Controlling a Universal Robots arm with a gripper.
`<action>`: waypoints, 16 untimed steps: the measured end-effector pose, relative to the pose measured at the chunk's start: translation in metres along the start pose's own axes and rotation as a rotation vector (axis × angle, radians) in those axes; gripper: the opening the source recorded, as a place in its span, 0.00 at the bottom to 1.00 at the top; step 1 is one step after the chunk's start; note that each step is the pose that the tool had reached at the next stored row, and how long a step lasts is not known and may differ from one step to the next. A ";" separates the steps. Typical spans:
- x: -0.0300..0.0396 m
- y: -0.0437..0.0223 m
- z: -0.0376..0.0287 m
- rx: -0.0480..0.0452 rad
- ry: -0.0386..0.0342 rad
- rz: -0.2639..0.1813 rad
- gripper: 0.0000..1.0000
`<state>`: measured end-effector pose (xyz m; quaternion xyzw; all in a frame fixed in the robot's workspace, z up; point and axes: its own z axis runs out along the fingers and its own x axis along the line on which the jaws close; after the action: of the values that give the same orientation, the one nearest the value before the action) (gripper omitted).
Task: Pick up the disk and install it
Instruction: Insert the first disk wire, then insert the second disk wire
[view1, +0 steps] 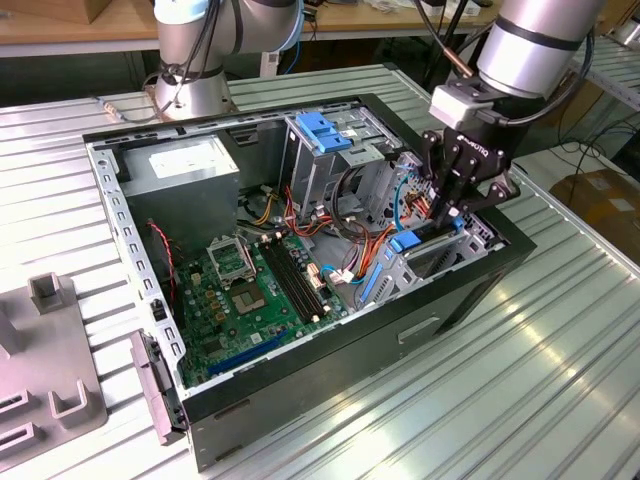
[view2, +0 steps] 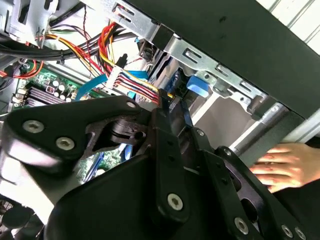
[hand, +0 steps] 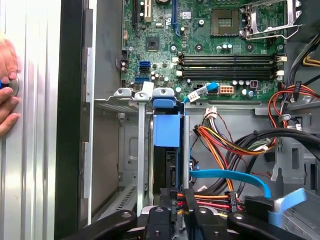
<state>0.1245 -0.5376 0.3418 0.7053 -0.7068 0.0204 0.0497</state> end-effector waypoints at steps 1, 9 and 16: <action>0.0003 0.0000 -0.0024 0.0000 0.0002 0.000 0.24; 0.0007 0.0000 -0.0072 0.0000 0.0050 0.000 0.11; 0.0008 0.0000 -0.0090 -0.0001 0.0055 0.000 0.11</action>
<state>0.1249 -0.5375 0.3508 0.7052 -0.7068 0.0224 0.0517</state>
